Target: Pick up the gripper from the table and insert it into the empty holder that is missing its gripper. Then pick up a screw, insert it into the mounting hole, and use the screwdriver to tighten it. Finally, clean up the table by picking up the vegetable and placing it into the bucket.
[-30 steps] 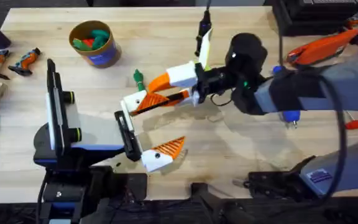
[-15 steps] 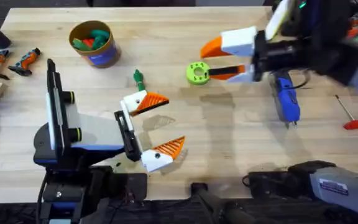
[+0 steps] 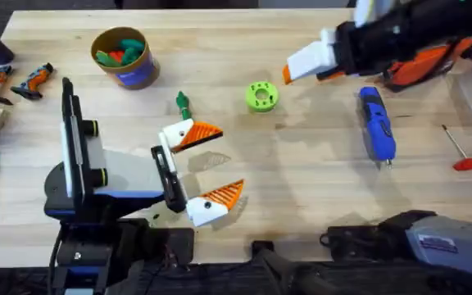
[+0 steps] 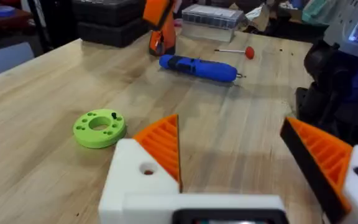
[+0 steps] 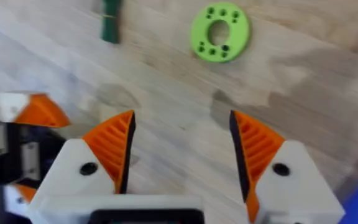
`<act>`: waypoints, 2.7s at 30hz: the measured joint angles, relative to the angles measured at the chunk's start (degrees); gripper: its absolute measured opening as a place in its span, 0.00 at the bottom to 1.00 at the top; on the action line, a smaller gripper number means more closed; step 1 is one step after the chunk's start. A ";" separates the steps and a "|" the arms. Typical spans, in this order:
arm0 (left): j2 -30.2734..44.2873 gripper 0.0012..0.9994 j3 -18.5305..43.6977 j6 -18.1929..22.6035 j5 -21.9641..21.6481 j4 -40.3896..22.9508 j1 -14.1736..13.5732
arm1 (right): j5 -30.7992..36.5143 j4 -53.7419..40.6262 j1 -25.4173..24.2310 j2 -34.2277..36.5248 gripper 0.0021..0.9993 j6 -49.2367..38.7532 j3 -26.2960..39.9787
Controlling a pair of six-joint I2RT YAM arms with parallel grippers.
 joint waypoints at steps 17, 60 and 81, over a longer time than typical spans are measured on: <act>-0.02 0.99 0.00 0.00 0.01 0.00 0.00 | 16.19 -2.90 9.61 19.73 0.99 -8.59 13.01; -0.02 0.99 0.00 0.00 0.17 0.00 0.00 | 19.67 4.42 10.10 36.43 0.54 -8.81 13.17; 0.00 0.99 0.00 0.00 0.17 0.00 0.00 | 21.83 4.87 11.28 36.43 0.26 -8.81 13.24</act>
